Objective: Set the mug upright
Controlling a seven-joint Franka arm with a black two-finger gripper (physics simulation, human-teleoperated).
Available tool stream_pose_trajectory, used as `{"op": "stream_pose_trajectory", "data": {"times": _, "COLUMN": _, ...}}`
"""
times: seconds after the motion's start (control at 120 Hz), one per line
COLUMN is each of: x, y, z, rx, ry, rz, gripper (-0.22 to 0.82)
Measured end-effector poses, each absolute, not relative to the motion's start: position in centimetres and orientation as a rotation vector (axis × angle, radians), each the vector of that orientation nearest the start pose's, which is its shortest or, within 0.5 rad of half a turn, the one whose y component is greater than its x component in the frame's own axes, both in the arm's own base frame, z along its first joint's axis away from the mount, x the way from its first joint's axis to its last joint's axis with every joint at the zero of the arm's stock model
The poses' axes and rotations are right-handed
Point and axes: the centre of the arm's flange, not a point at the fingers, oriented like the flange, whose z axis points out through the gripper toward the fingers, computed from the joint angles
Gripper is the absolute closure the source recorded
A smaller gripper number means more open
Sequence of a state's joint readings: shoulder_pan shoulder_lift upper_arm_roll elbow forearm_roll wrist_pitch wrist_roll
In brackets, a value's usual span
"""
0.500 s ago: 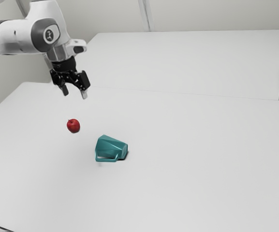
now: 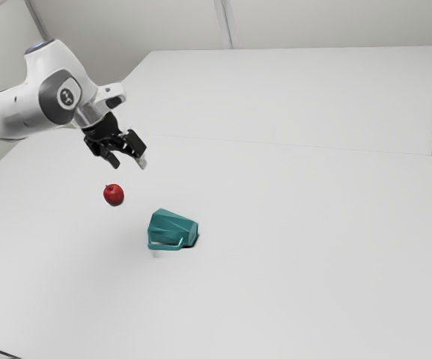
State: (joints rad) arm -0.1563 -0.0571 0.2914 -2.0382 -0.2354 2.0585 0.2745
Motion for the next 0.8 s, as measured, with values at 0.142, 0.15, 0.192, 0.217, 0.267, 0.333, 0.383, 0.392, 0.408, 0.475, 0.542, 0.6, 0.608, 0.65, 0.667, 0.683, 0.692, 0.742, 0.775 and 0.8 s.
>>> {"op": "stream_pose_trajectory", "data": {"times": 0.142, "x": 52.6, "y": 8.6, "z": 45.0, "rx": -3.446, "ry": -0.182, "rz": -0.306, "gripper": 0.0}}
{"op": "stream_pose_trajectory", "data": {"times": 0.15, "x": 52.5, "y": 8.6, "z": 44.8, "rx": -3.453, "ry": -0.197, "rz": -0.311, "gripper": 0.0}}
{"op": "stream_pose_trajectory", "data": {"times": 0.192, "x": 52.3, "y": 8.7, "z": 44.1, "rx": -3.489, "ry": -0.268, "rz": -0.338, "gripper": 0.0}}
{"op": "stream_pose_trajectory", "data": {"times": 0.217, "x": 52.2, "y": 8.7, "z": 43.6, "rx": -3.512, "ry": -0.31, "rz": -0.355, "gripper": 0.0}}
{"op": "stream_pose_trajectory", "data": {"times": 0.267, "x": 52.2, "y": 8.9, "z": 42.6, "rx": -3.552, "ry": -0.393, "rz": -0.387, "gripper": 0.0}}
{"op": "stream_pose_trajectory", "data": {"times": 0.333, "x": 52.3, "y": 9.5, "z": 41.4, "rx": -3.59, "ry": -0.478, "rz": -0.433, "gripper": 0.0}}
{"op": "stream_pose_trajectory", "data": {"times": 0.383, "x": 52.1, "y": 9.7, "z": 40.3, "rx": -3.617, "ry": -0.527, "rz": -0.457, "gripper": 0.0}}
{"op": "stream_pose_trajectory", "data": {"times": 0.392, "x": 52.1, "y": 9.7, "z": 40.1, "rx": -3.621, "ry": -0.534, "rz": -0.46, "gripper": 0.0}}
{"op": "stream_pose_trajectory", "data": {"times": 0.408, "x": 52.0, "y": 9.8, "z": 39.7, "rx": -3.629, "ry": -0.546, "rz": -0.467, "gripper": 0.0}}
{"op": "stream_pose_trajectory", "data": {"times": 0.475, "x": 51.7, "y": 9.9, "z": 38.5, "rx": -3.654, "ry": -0.564, "rz": -0.496, "gripper": 0.0}}
{"op": "stream_pose_trajectory", "data": {"times": 0.542, "x": 51.1, "y": 9.8, "z": 37.2, "rx": -3.676, "ry": -0.554, "rz": -0.509, "gripper": 0.0}}
{"op": "stream_pose_trajectory", "data": {"times": 0.6, "x": 50.3, "y": 9.6, "z": 36.0, "rx": -3.697, "ry": -0.532, "rz": -0.518, "gripper": 0.0}}
{"op": "stream_pose_trajectory", "data": {"times": 0.608, "x": 50.2, "y": 9.5, "z": 35.8, "rx": -3.7, "ry": -0.526, "rz": -0.52, "gripper": 0.0}}
{"op": "stream_pose_trajectory", "data": {"times": 0.65, "x": 49.5, "y": 9.3, "z": 35.3, "rx": -3.712, "ry": -0.489, "rz": -0.532, "gripper": 0.0}}
{"op": "stream_pose_trajectory", "data": {"times": 0.667, "x": 49.1, "y": 9.2, "z": 35.0, "rx": -3.715, "ry": -0.471, "rz": -0.539, "gripper": 0.0}}
{"op": "stream_pose_trajectory", "data": {"times": 0.683, "x": 48.9, "y": 9.1, "z": 34.9, "rx": -3.717, "ry": -0.451, "rz": -0.546, "gripper": 0.0}}
{"op": "stream_pose_trajectory", "data": {"times": 0.692, "x": 48.7, "y": 9.1, "z": 34.8, "rx": -3.718, "ry": -0.441, "rz": -0.55, "gripper": 0.0}}
{"op": "stream_pose_trajectory", "data": {"times": 0.742, "x": 48.3, "y": 8.9, "z": 34.3, "rx": -3.717, "ry": -0.374, "rz": -0.572, "gripper": 0.0}}
{"op": "stream_pose_trajectory", "data": {"times": 0.775, "x": 48.2, "y": 8.9, "z": 33.9, "rx": -3.713, "ry": -0.33, "rz": -0.586, "gripper": 0.0}}
{"op": "stream_pose_trajectory", "data": {"times": 0.8, "x": 48.2, "y": 8.9, "z": 33.6, "rx": -3.708, "ry": -0.299, "rz": -0.595, "gripper": 0.0}}
